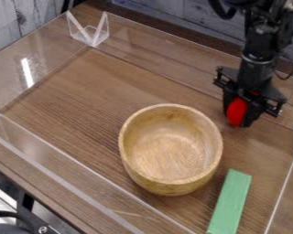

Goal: Move the red object to the right side of the table

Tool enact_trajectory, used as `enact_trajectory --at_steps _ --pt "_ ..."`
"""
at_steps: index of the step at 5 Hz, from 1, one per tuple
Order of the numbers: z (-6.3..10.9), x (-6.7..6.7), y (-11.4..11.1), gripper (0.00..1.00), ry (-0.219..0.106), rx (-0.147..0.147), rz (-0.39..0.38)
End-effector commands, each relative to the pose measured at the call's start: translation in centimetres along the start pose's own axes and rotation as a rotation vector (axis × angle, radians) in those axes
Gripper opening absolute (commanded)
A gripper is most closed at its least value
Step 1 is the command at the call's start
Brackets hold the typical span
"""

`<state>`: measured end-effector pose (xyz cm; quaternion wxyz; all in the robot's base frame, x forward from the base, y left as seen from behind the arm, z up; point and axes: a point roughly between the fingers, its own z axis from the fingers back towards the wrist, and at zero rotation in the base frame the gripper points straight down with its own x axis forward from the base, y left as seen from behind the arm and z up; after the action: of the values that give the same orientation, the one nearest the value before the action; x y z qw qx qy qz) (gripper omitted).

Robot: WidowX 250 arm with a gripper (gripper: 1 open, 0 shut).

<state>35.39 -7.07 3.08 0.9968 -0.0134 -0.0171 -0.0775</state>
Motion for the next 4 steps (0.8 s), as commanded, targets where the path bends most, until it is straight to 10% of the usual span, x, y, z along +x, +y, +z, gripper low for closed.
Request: enact_trajectory --at_steps 1,2,3,4 --pt "1.87 1.42 2.71 0.00 -0.069 0.010 -0.002" --pt "1.97 1.57 3.28 1.00 -0.071 0.010 0.014" --pt "2.21 1.84 3.19 0.00 -0.086 0.010 0.024" --pt "2.28 2.07 3.08 0.00 -0.099 0.012 0.039"
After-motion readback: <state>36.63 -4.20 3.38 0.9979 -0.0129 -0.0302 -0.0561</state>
